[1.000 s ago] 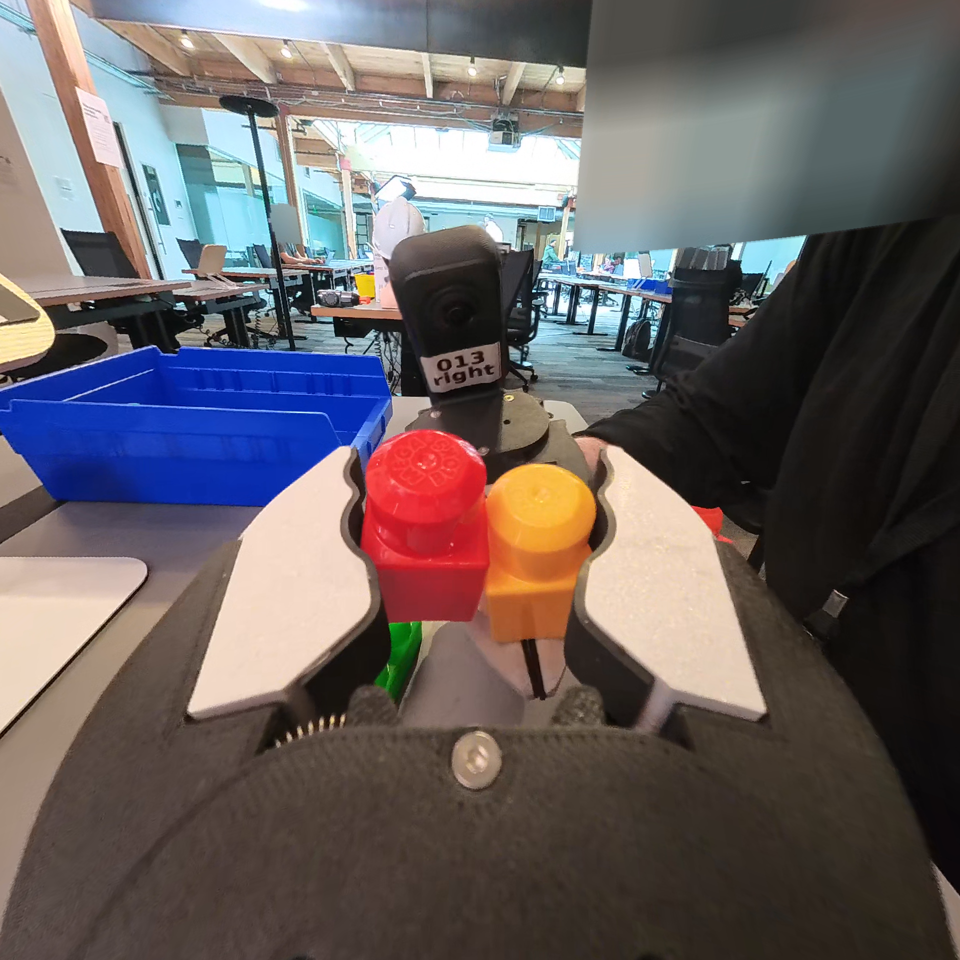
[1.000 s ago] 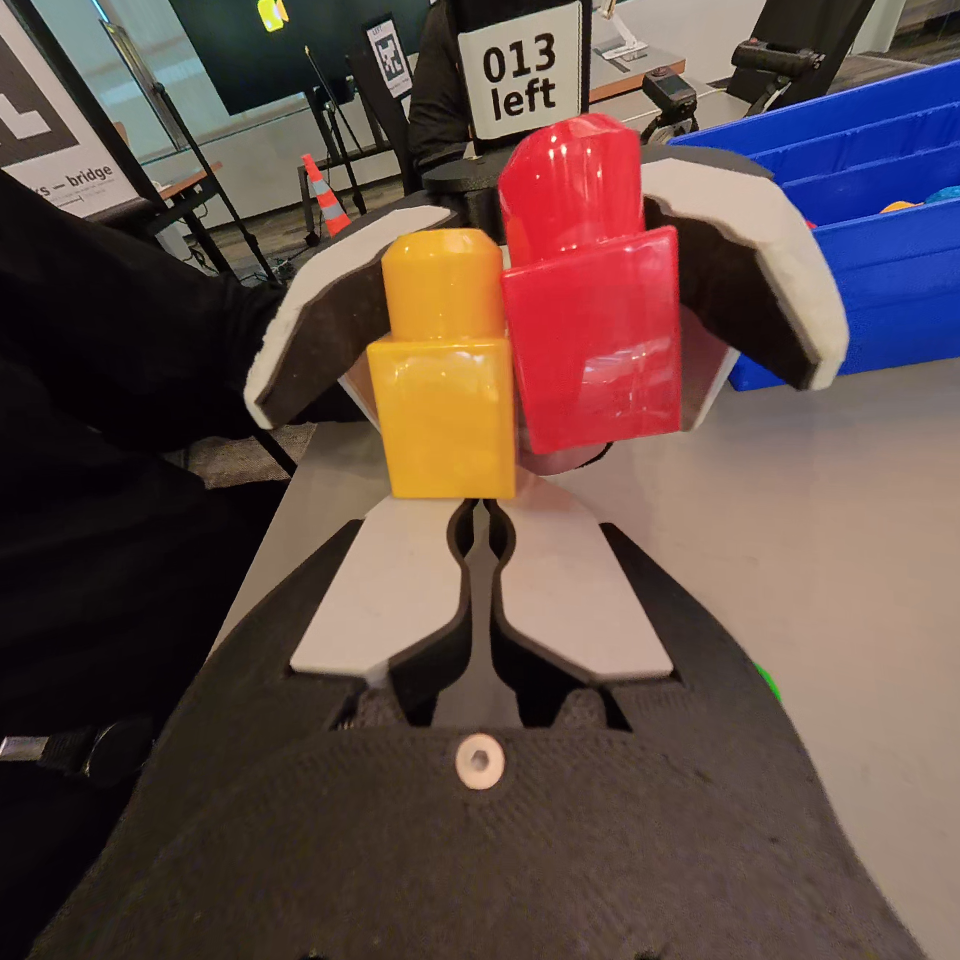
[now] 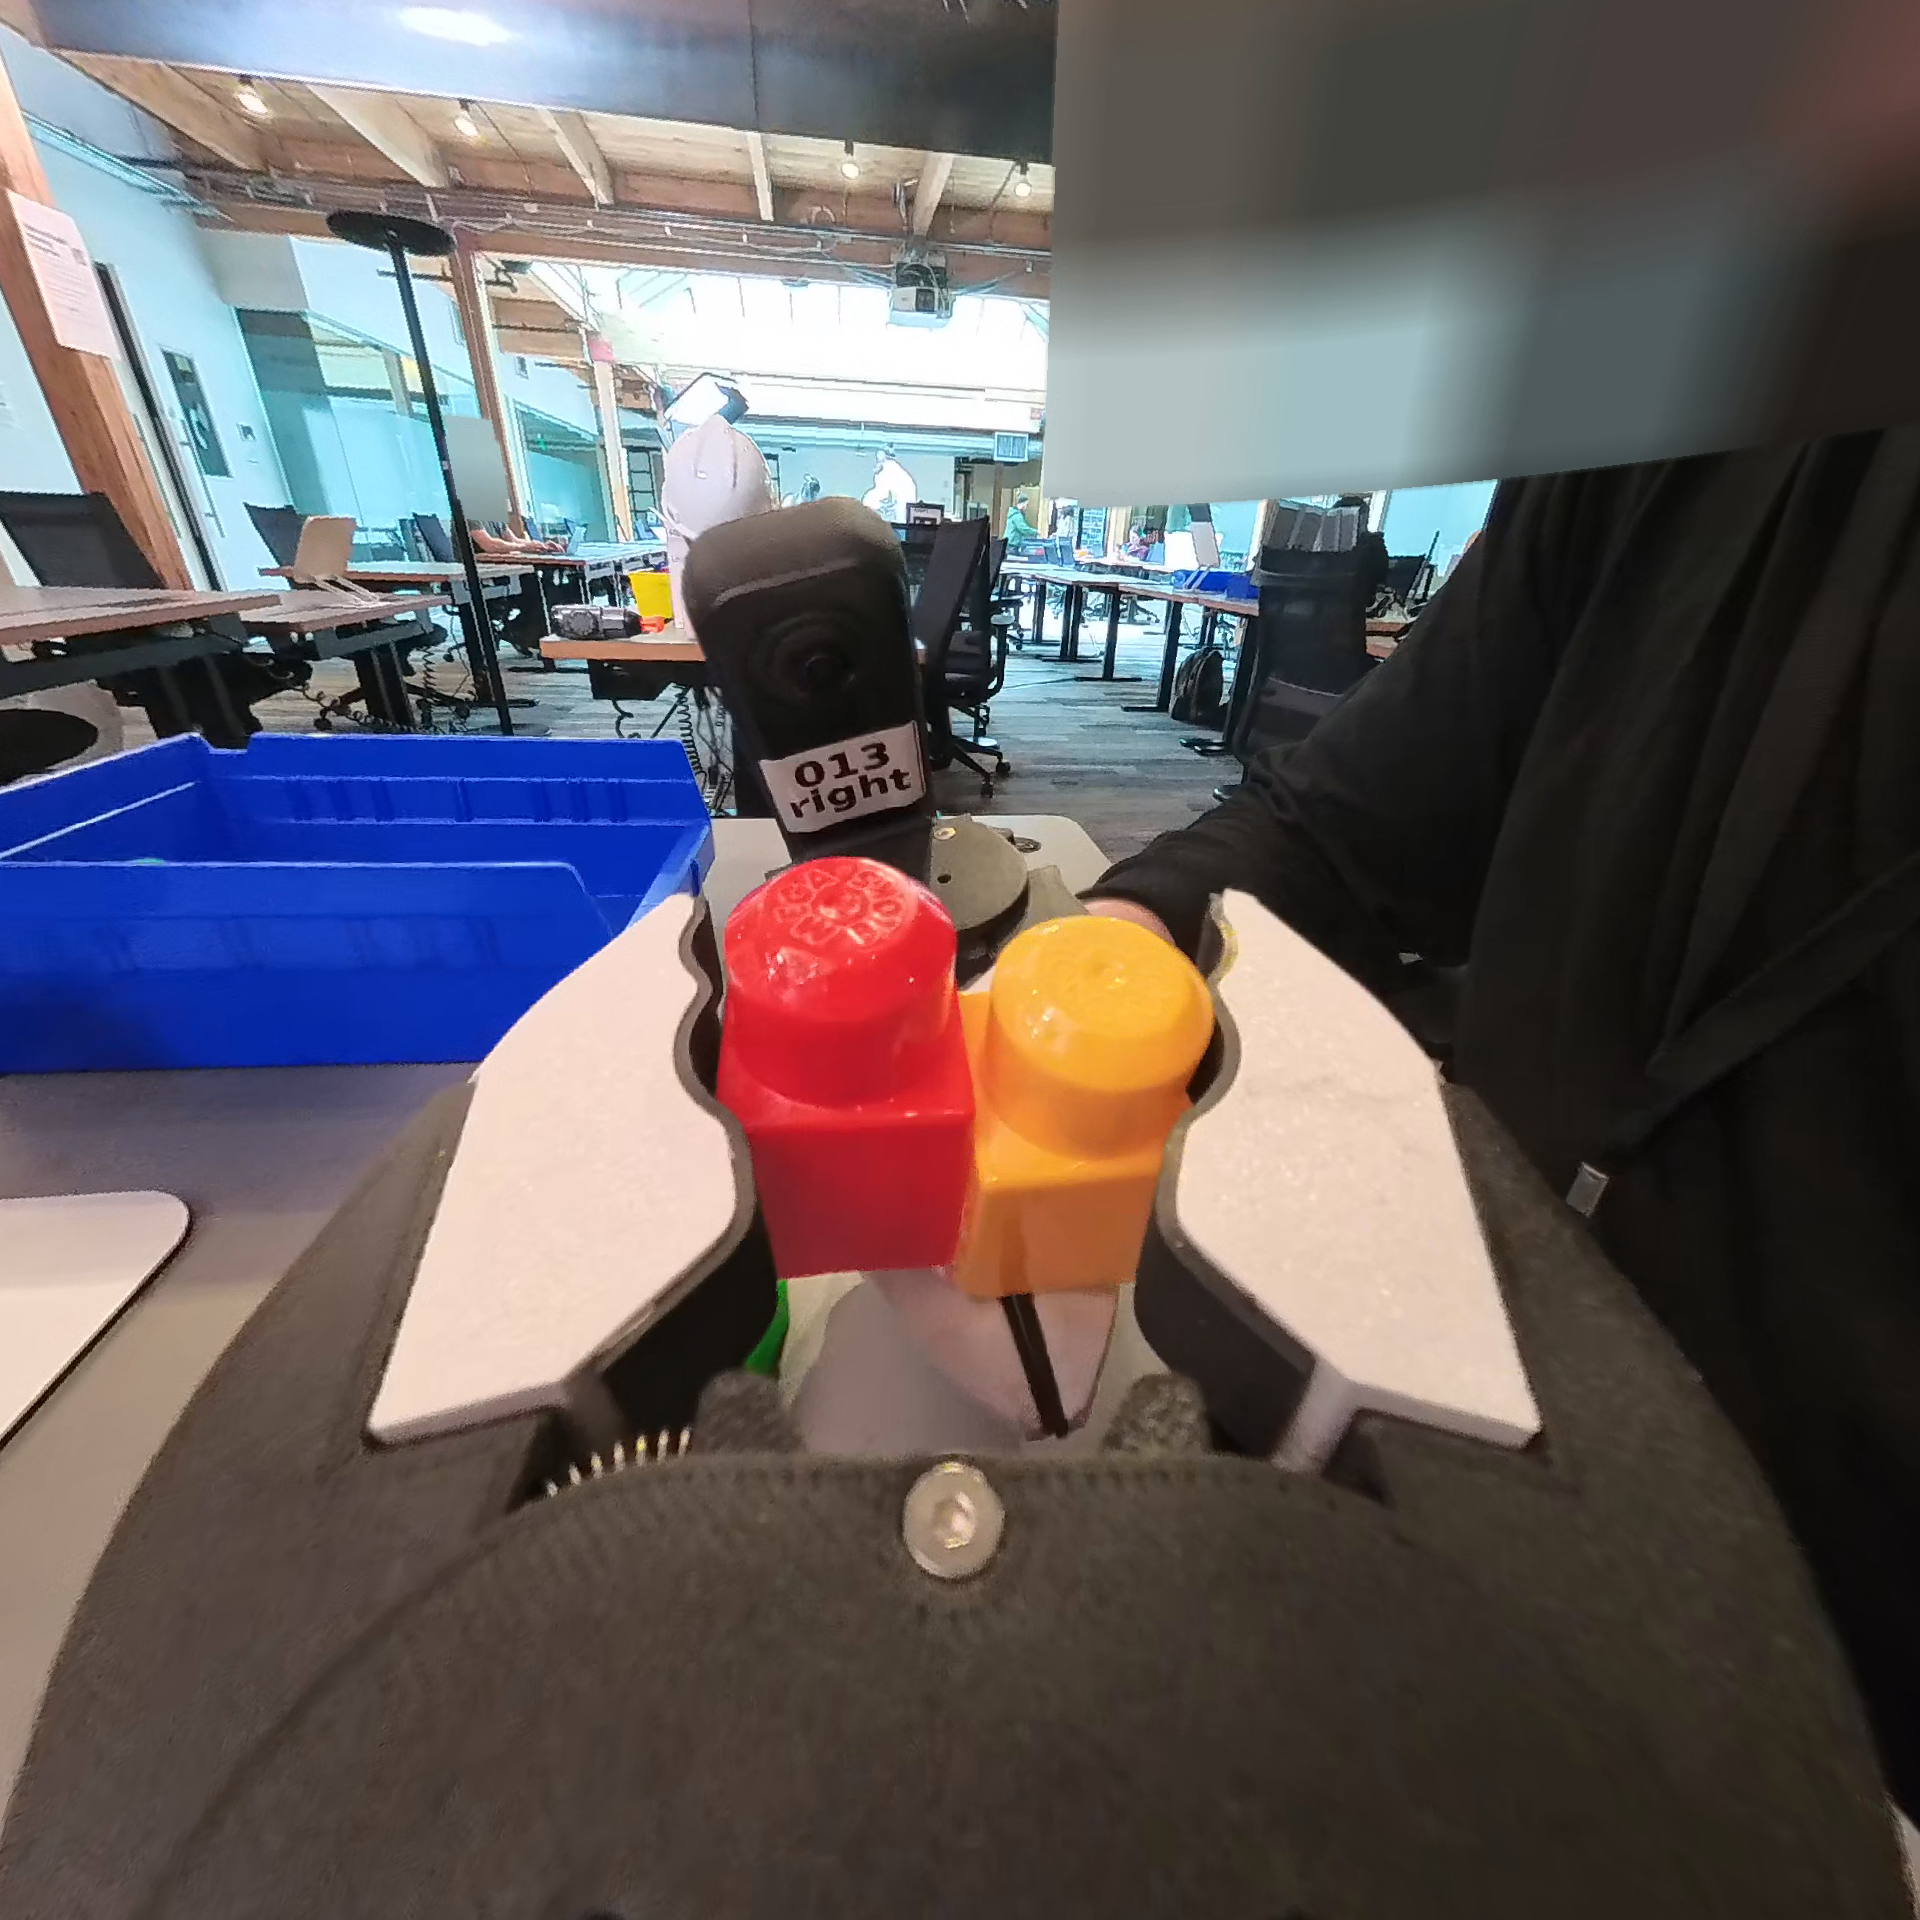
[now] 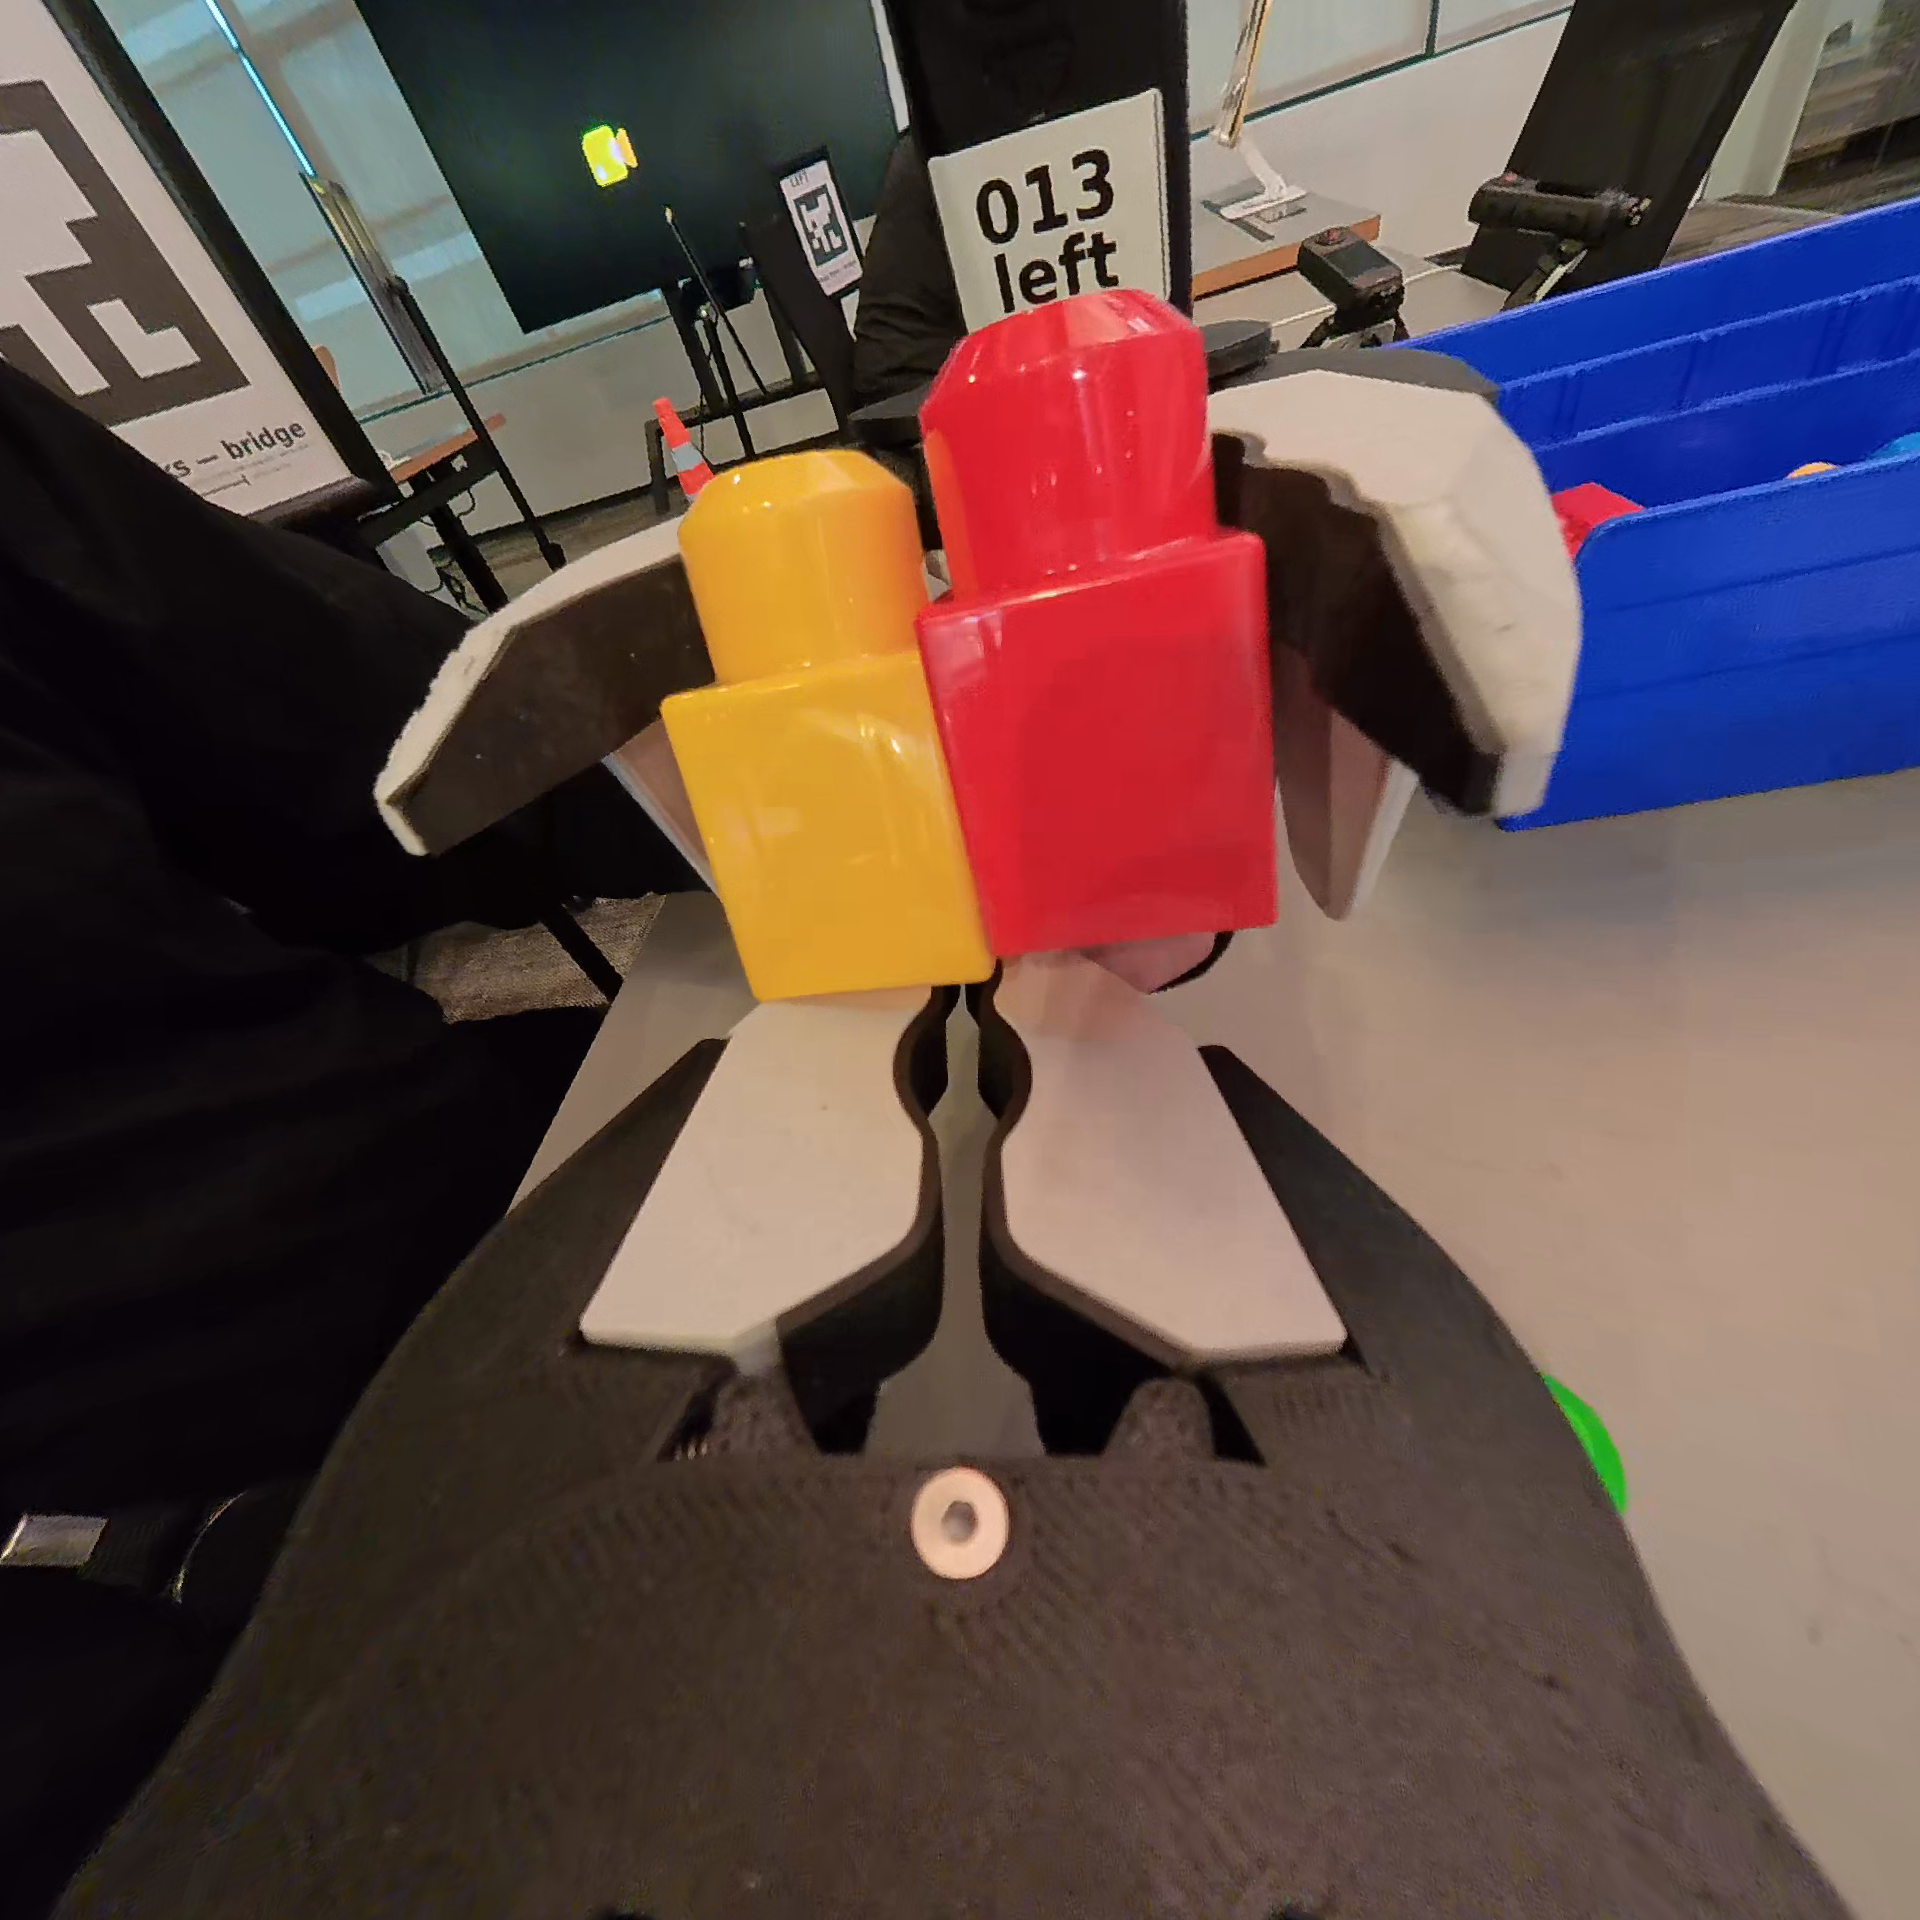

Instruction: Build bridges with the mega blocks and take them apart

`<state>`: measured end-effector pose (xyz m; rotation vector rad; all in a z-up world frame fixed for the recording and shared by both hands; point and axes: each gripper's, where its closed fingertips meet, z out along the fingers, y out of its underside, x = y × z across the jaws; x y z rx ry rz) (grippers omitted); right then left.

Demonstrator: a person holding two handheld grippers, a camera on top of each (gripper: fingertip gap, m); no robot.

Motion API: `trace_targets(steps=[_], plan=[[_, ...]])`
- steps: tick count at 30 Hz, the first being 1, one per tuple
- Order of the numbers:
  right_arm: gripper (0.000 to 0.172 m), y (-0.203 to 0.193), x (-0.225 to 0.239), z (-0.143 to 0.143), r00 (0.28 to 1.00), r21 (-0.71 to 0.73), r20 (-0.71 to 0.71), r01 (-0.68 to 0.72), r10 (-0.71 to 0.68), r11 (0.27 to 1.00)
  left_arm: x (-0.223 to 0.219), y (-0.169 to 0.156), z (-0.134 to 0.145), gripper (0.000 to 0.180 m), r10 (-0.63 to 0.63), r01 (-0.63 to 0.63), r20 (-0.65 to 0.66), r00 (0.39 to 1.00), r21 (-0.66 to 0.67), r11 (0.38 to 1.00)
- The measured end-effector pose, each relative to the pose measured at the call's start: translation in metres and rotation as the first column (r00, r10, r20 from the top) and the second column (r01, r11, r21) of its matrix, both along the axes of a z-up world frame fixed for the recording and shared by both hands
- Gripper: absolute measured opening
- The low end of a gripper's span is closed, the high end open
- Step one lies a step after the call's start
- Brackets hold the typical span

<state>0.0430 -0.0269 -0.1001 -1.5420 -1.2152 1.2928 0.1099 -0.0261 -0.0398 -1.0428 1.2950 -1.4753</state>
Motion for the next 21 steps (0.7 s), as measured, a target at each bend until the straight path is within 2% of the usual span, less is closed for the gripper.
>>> trace_targets(steps=[10,17,21], plan=[[0.000,-0.001,-0.001,0.006,1.000,0.035,-0.012,0.017,-0.016,0.999,-0.003,0.004,0.010,0.084,-0.013,0.020,0.075,0.997,-0.092,0.996],[0.000,-0.001,0.001,0.003,1.000,0.001,0.002,0.004,-0.004,1.000,-0.003,0.006,0.005,0.084,0.011,-0.008,0.044,0.999,-0.070,0.998],[0.006,0.005,0.006,-0.007,0.997,-0.028,0.073,0.035,-0.033,0.999,-0.006,0.011,-0.003,0.084,0.051,-0.051,0.003,0.999,-0.050,0.997]])
